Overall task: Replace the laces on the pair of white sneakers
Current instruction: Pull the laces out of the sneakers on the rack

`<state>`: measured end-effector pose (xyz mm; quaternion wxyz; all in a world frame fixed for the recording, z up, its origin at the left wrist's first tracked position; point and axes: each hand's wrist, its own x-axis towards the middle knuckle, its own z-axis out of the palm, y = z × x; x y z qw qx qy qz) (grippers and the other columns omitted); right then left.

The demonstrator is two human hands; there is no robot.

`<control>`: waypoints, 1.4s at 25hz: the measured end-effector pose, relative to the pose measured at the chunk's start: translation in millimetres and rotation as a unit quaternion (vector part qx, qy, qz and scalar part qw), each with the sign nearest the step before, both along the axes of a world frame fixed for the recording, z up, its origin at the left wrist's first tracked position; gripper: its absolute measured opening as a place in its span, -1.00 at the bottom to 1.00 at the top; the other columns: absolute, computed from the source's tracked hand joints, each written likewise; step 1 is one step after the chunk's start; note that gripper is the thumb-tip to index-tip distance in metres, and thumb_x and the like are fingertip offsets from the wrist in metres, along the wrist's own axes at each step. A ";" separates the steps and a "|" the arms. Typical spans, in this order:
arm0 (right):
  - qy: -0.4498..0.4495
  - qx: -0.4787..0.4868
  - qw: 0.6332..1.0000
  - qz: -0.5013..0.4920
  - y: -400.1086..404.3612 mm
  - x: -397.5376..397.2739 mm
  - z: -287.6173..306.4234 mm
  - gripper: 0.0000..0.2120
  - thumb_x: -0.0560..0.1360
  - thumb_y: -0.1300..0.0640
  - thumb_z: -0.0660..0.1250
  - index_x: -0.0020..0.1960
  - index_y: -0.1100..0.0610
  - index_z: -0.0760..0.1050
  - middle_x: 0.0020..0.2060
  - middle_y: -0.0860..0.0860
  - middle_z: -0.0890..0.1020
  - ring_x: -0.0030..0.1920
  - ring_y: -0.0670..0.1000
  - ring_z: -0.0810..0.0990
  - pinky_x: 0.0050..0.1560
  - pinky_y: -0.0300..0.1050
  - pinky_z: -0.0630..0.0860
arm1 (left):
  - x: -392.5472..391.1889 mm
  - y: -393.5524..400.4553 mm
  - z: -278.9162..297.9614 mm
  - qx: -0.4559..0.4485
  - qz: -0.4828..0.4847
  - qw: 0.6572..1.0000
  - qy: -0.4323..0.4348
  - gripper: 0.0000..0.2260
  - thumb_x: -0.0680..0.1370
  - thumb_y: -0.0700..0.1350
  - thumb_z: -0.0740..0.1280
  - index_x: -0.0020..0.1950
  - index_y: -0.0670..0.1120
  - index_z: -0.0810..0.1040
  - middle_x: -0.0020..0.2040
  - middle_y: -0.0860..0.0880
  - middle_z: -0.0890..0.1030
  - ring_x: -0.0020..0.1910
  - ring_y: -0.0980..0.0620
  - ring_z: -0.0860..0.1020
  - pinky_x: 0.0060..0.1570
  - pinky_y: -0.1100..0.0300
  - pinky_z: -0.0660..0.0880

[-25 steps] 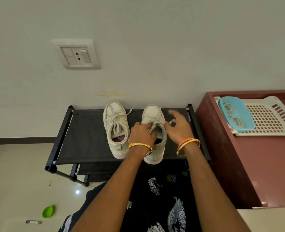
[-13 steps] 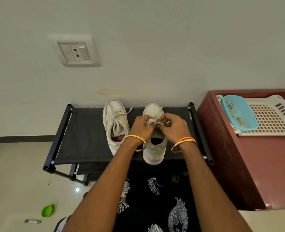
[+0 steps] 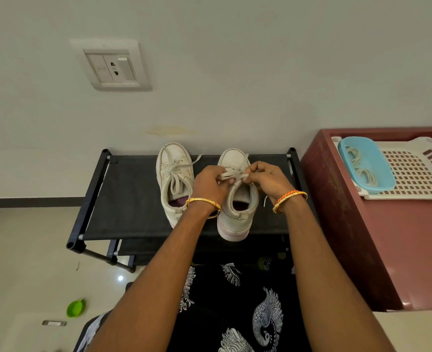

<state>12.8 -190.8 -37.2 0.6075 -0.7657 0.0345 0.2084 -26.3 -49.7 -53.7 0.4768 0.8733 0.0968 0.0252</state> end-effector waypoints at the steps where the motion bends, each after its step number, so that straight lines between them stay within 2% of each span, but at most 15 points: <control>1: 0.012 0.029 0.999 -0.007 -1.7 -0.2 -0.9 -0.78 0.43 0.40 0.33 -0.27 0.12 0.50 -0.28 0.03 0.57 -0.20 -0.02 0.53 -0.21 -0.22 0.46 | 0.9 0.1 2.0 -0.010 -0.003 1.000 -0.020 -0.78 0.49 -0.16 0.40 0.10 -0.22 0.62 0.16 -0.13 0.57 0.09 -0.01 0.54 0.11 0.19 0.46; 3: 0.035 0.066 0.997 -0.011 -2.7 -1.4 -3.9 -0.84 0.44 0.37 0.36 -0.20 0.14 0.52 -0.25 0.04 0.59 -0.19 -0.02 0.56 -0.18 -0.20 0.51 | 3.2 -0.8 5.0 -0.020 -0.017 0.999 -0.031 -0.80 0.48 -0.14 0.41 0.07 -0.15 0.65 0.22 -0.08 0.55 0.15 0.03 0.52 0.18 0.16 0.44; 5: 0.040 0.064 0.997 -0.011 -2.9 -1.0 -7.8 -0.89 0.44 0.34 0.39 -0.14 0.17 0.53 -0.20 0.07 0.61 -0.13 0.02 0.59 -0.04 -0.11 0.57 | 3.7 -4.3 4.7 0.010 -0.033 0.999 -0.013 -0.78 0.49 -0.10 0.40 0.11 -0.12 0.64 0.25 -0.06 0.53 0.18 0.01 0.51 0.17 0.17 0.42; 8: 0.020 0.035 0.999 -0.018 -3.7 1.0 -6.7 -0.92 0.41 0.31 0.43 -0.15 0.18 0.57 -0.11 0.12 0.64 -0.01 0.11 0.62 0.10 0.02 0.57 | 1.8 -5.1 4.5 0.010 0.003 1.000 -0.010 -0.76 0.47 -0.06 0.42 0.08 -0.12 0.54 0.12 -0.10 0.54 0.02 -0.04 0.56 0.00 0.14 0.51; 10: 0.023 0.042 0.998 -0.033 -4.7 2.0 -5.6 -0.92 0.42 0.33 0.41 -0.18 0.18 0.59 -0.07 0.15 0.64 0.07 0.17 0.61 0.13 0.08 0.56 | 2.2 -2.6 3.1 0.013 0.015 1.000 -0.025 -0.77 0.44 -0.06 0.45 0.00 -0.13 0.52 0.05 -0.13 0.56 -0.02 -0.06 0.55 -0.01 0.06 0.52; 14: 0.014 0.035 0.999 -0.033 -2.7 3.7 -5.7 -0.87 0.43 0.33 0.38 -0.23 0.14 0.58 -0.07 0.14 0.64 0.10 0.19 0.60 0.15 0.15 0.54 | 5.8 -0.1 -0.8 0.052 -0.008 0.998 -0.033 -0.74 0.42 -0.04 0.47 0.01 -0.18 0.63 0.22 -0.12 0.52 0.18 -0.05 0.49 0.12 0.12 0.45; 16: -0.039 -0.040 0.998 -0.025 0.7 2.9 -4.4 -0.88 0.44 0.25 0.37 -0.25 0.10 0.54 -0.08 0.12 0.62 0.05 0.16 0.59 0.08 0.06 0.57 | 6.0 -0.7 -0.7 0.059 0.006 0.998 -0.039 -0.68 0.43 -0.03 0.46 0.11 -0.13 0.59 0.21 -0.12 0.50 0.17 -0.04 0.49 0.07 0.18 0.45; 18: -0.137 -0.197 0.971 0.004 5.8 0.3 -3.9 -0.90 0.46 0.12 0.33 -0.21 0.12 0.49 0.06 0.14 0.52 0.05 0.10 0.52 0.00 -0.06 0.51 | 5.8 -1.2 -1.0 0.045 0.022 0.998 -0.041 -0.60 0.42 -0.05 0.47 0.20 -0.11 0.48 0.21 -0.11 0.46 0.15 -0.03 0.48 0.07 0.12 0.48; 20: -0.160 -0.241 0.957 0.014 16.6 -2.4 -4.4 -0.84 0.52 0.09 0.22 -0.07 0.18 0.47 0.22 0.13 0.37 0.15 0.10 0.40 0.12 -0.02 0.43 | 5.3 -1.4 0.2 0.035 0.029 0.998 -0.047 -0.61 0.42 -0.09 0.46 0.18 -0.10 0.44 0.19 -0.11 0.45 0.13 -0.04 0.48 0.07 0.06 0.49; 22: -0.085 -0.167 0.982 -0.009 27.7 -2.0 -4.6 -0.79 0.58 0.16 0.10 0.04 0.24 0.46 0.22 0.18 0.38 0.10 0.09 0.41 0.00 -0.17 0.42 | 3.8 -1.7 3.2 0.036 0.031 0.997 -0.065 -0.65 0.41 -0.13 0.47 0.12 -0.10 0.43 0.14 -0.10 0.47 0.08 -0.05 0.48 0.01 0.07 0.49; 23: -0.024 -0.082 0.994 -0.066 27.4 -0.2 -3.8 -0.79 0.59 0.21 0.08 0.03 0.27 0.47 0.14 0.21 0.46 0.04 0.08 0.44 -0.09 -0.22 0.42 | 3.3 -1.4 5.4 0.050 0.029 0.995 -0.078 -0.66 0.40 -0.14 0.48 0.09 -0.10 0.44 0.11 -0.09 0.47 0.06 -0.05 0.46 -0.02 0.12 0.47; 25: 0.017 0.003 0.995 -0.097 19.4 2.9 1.2 -0.79 0.56 0.28 0.09 -0.15 0.19 0.47 -0.16 0.11 0.51 -0.15 0.04 0.46 -0.16 -0.17 0.42 | 3.0 -0.3 8.2 0.117 0.012 0.988 -0.099 -0.73 0.40 -0.12 0.48 0.03 -0.09 0.51 0.06 -0.06 0.46 0.09 -0.04 0.39 -0.01 0.25 0.32; 27: 0.074 0.065 0.986 -0.132 15.3 10.9 10.3 -0.77 0.52 0.32 0.10 -0.26 0.12 0.36 -0.27 0.03 0.41 -0.28 -0.04 0.40 -0.17 -0.09 0.41 | 2.8 1.3 10.0 0.183 -0.004 0.979 -0.094 -0.83 0.44 -0.06 0.44 0.00 -0.05 0.62 0.02 -0.02 0.46 0.12 -0.05 0.34 -0.01 0.29 0.22; 31: 0.097 0.169 0.963 -0.186 -5.6 5.3 18.1 -0.76 0.48 0.23 0.10 -0.36 0.13 0.32 -0.15 0.12 0.55 -0.14 0.05 0.52 -0.06 -0.04 0.46 | 6.8 -3.0 8.8 0.224 -0.041 0.973 -0.042 -0.78 0.54 -0.01 0.31 0.10 -0.05 0.65 0.02 -0.07 0.55 0.11 -0.07 0.38 -0.06 0.18 0.31; 35: 0.134 0.266 0.928 -0.224 -20.1 2.5 24.5 -0.75 0.47 0.08 0.15 -0.37 0.10 0.31 -0.01 0.13 0.55 -0.02 0.09 0.50 0.12 0.02 0.44 | 6.0 -4.5 7.6 0.177 -0.041 0.983 -0.019 -0.86 0.53 -0.05 0.29 -0.09 -0.09 0.58 -0.07 -0.06 0.51 0.02 -0.04 0.43 -0.08 0.15 0.37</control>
